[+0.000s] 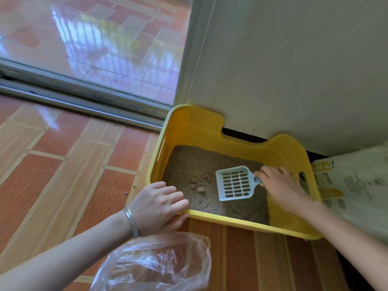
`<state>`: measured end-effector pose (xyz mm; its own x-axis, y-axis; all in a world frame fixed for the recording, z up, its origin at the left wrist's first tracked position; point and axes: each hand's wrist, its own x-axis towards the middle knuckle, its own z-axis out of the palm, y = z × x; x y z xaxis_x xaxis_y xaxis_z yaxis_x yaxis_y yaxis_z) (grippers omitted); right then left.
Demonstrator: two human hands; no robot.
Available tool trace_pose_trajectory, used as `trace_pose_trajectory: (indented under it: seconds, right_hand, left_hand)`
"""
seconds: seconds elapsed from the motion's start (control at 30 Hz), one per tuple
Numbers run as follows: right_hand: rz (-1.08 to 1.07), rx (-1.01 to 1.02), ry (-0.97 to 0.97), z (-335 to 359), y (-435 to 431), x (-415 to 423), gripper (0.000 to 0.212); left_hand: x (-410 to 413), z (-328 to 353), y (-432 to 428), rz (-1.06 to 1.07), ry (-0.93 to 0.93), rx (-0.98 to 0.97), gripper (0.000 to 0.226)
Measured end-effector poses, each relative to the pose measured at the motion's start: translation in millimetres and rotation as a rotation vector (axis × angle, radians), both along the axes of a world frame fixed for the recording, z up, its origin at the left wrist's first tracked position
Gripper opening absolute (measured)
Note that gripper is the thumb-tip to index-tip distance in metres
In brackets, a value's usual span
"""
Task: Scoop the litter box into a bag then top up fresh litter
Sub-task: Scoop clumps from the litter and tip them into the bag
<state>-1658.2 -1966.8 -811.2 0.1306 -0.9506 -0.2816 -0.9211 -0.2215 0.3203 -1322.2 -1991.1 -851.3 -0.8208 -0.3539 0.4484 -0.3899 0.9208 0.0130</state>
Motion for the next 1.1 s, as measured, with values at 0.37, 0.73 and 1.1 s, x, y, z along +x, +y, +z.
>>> trace_pose_trajectory:
  seconds: [0.37,0.73,1.1]
  right_hand:
    - [-0.1,0.062,-0.354,-27,2,-20,0.027]
    - [0.275,-0.157,-0.147,-71,-25,-60,0.06]
    - [0.115,0.054,-0.242,-70,-63,-50,0.037]
  left_hand:
    - [-2,1,1,0.019,-0.023,-0.011,0.026]
    - [-3,0,3,0.078,-0.077,0.02,0.035]
    - [-6,-5,3,0.089,-0.042,0.004,0.032]
